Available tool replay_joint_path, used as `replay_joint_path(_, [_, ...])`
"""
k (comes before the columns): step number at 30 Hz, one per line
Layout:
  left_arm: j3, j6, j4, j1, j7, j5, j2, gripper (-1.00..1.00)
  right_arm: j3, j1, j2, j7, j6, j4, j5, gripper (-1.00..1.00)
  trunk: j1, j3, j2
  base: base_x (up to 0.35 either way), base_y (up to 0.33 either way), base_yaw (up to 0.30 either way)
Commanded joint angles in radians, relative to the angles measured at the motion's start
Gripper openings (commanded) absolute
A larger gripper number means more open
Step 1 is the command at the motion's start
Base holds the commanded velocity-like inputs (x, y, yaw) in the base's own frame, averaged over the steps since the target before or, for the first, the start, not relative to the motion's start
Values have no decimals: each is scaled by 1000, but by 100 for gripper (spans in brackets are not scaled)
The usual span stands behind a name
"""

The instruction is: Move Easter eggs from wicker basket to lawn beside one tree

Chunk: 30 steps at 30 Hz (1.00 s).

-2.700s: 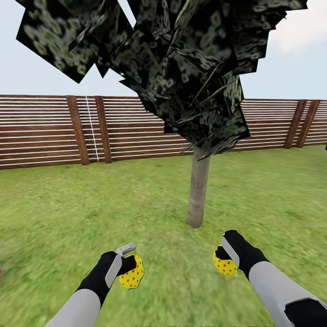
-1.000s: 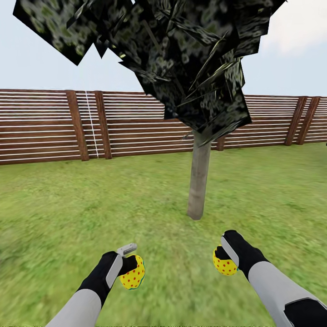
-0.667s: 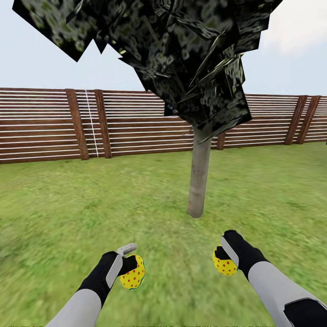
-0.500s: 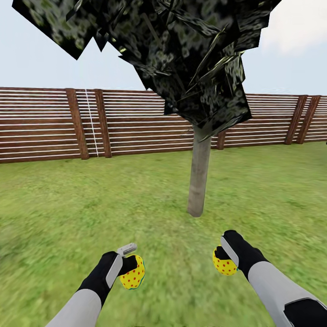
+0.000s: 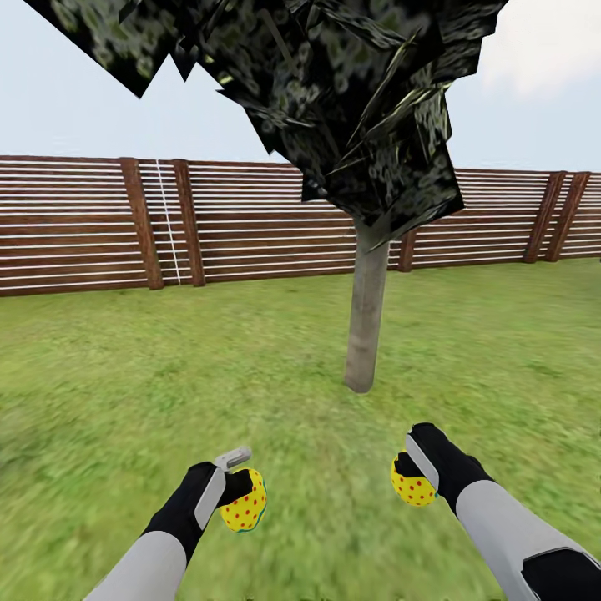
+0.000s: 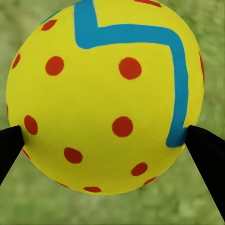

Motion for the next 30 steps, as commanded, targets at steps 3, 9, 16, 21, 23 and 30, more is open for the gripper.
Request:
replay_joint_path(3, [4,4,-2,0,7,11,-1,-100,8,-1,-1,-7,4,-1,-10,-100,1,-13,-1,0,0,0])
replay_joint_path(9, [4,4,-2,0,7,11,-1,-100,8,-1,-1,-7,4,-1,-10,-100,4,-36,-3,0,0,0])
replay_joint_path(16, [4,4,-2,0,7,10,-1,-100,8,-1,-1,-7,4,-1,-10,-100,7,-63,-4,-21,0,0])
replay_joint_path(21, [3,4,-2,0,6,10,-7,-100,7,-1,-1,-7,4,-1,-10,-100,9,-82,-5,-47,-33,0])
replay_joint_path(23, [1,4,-2,0,5,9,-12,-100,7,-1,-1,-7,4,-1,-10,-100,10,-90,-6,222,-167,0])
replay_joint_path(30, [2,4,-2,0,4,9,-12,-100,7,-1,-1,-7,4,-1,-10,-100,13,-117,-8,269,-180,0])
